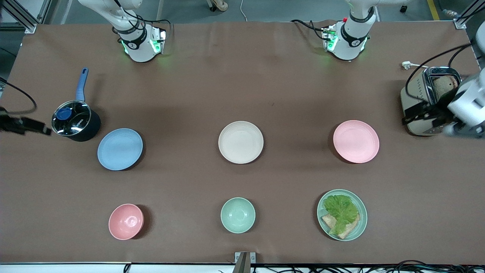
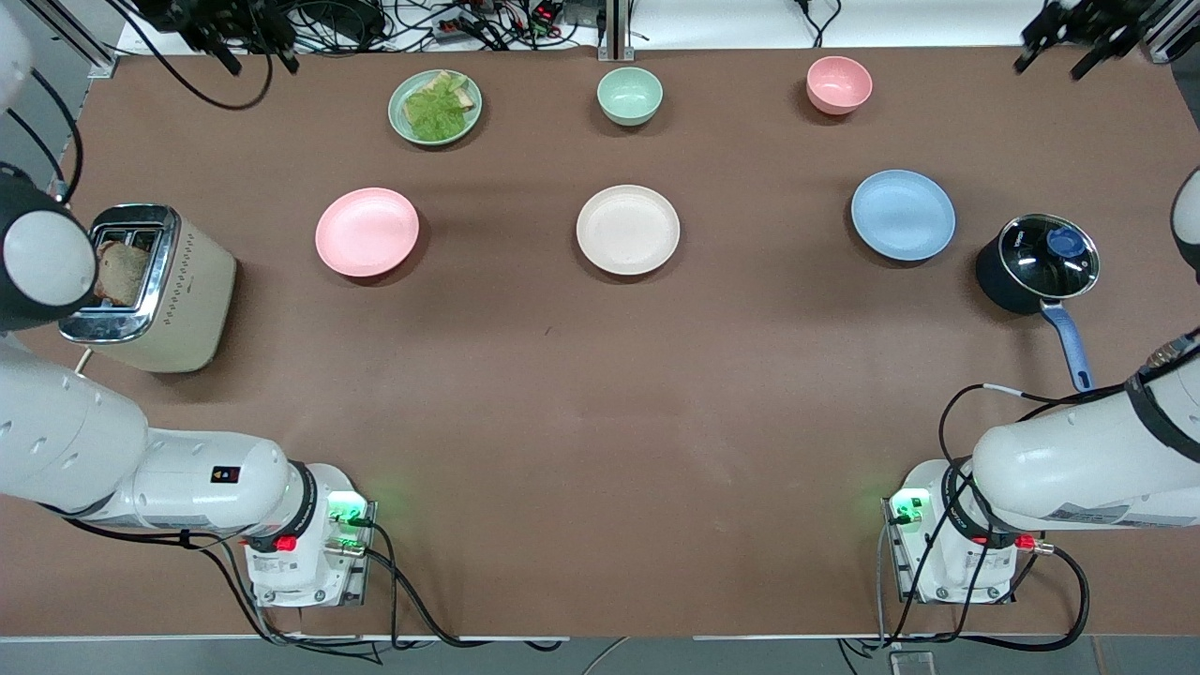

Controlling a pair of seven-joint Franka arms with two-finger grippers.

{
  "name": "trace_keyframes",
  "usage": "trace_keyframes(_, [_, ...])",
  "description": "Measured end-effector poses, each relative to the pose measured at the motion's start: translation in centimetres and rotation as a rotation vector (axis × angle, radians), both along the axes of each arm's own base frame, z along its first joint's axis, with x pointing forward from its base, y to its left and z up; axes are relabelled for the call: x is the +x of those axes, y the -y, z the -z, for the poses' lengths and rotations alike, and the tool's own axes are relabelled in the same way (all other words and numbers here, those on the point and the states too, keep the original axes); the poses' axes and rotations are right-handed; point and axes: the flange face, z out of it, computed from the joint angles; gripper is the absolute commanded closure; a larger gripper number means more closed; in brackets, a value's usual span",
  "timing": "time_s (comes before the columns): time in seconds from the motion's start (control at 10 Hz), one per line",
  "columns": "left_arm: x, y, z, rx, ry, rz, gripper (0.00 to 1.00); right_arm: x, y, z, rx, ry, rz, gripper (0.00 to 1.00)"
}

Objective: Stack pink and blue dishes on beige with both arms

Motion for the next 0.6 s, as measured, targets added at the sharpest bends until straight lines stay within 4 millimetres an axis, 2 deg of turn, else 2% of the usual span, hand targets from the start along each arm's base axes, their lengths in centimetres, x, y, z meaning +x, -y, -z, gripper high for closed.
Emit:
trace_keyframes(0.1, [0.3, -1.1, 3.0, -0.032, -0.016, 0.028, 0.00, 0.0, 0.6, 5.0, 0.024, 0.004, -0.031, 0.00])
trace_keyframes(0.2, [0.4, -2.4, 6.1, -0.068, -0.025, 0.053, 0.02, -0.1, 0.9, 9.1, 0.059, 0.010, -0.067, 0.00])
trace_keyframes(0.3, [0.2, -3.8, 9.2, -0.083, -0.043, 0.069, 0.09, -0.5, 1.3, 12.5, 0.088, 0.020, -0.101, 0.00])
trace_keyframes(0.4, [-0.2, -4.7, 12.2, -0.090, -0.076, 0.074, 0.20, -1.2, 1.8, 15.6, 0.106, 0.036, -0.123, 0.00])
trace_keyframes(0.6, [-0.3, -5.3, 17.6, -0.090, -0.149, 0.064, 0.23, -3.2, 2.1, 21.3, 0.121, 0.069, -0.153, 0.13])
